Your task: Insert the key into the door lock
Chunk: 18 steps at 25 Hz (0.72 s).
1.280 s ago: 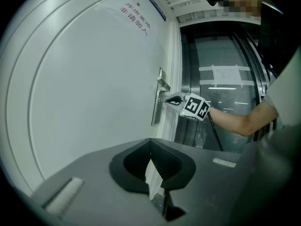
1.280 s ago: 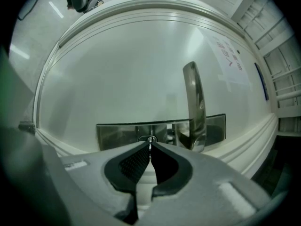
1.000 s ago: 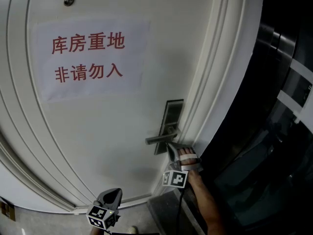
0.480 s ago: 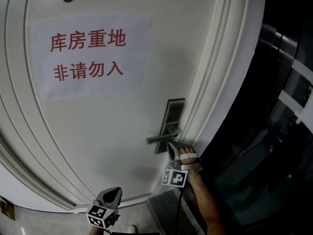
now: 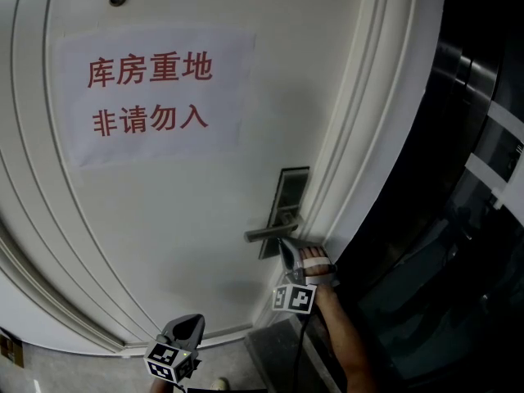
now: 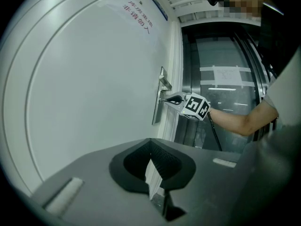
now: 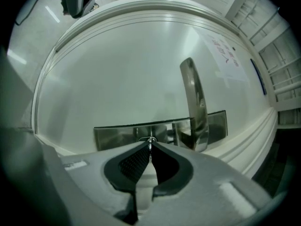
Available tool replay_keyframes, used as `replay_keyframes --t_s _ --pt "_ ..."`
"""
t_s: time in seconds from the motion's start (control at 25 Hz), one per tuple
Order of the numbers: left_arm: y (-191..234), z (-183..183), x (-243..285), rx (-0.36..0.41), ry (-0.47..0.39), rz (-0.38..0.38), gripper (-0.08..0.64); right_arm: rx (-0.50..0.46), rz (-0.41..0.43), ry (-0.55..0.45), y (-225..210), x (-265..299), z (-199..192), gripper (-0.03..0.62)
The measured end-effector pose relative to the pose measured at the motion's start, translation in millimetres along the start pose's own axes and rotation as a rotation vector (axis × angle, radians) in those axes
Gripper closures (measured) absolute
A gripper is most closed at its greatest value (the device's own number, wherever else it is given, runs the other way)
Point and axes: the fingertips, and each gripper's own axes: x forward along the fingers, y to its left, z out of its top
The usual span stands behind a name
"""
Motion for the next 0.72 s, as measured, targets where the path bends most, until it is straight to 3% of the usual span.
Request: replay_keyframes --t_s 0.28,0.72 --pt "-2.5 -3.8 -2.4 -0.004 0.005 0.005 0.557 0.044 0.031 -0.003 7.6 -1.9 -4.5 0.474" --pt "-15.0 -5.9 -7.0 0.004 0.005 0.003 0.557 0.117 -0.01 -0.018 0.2 -20.5 -6.7 0.452"
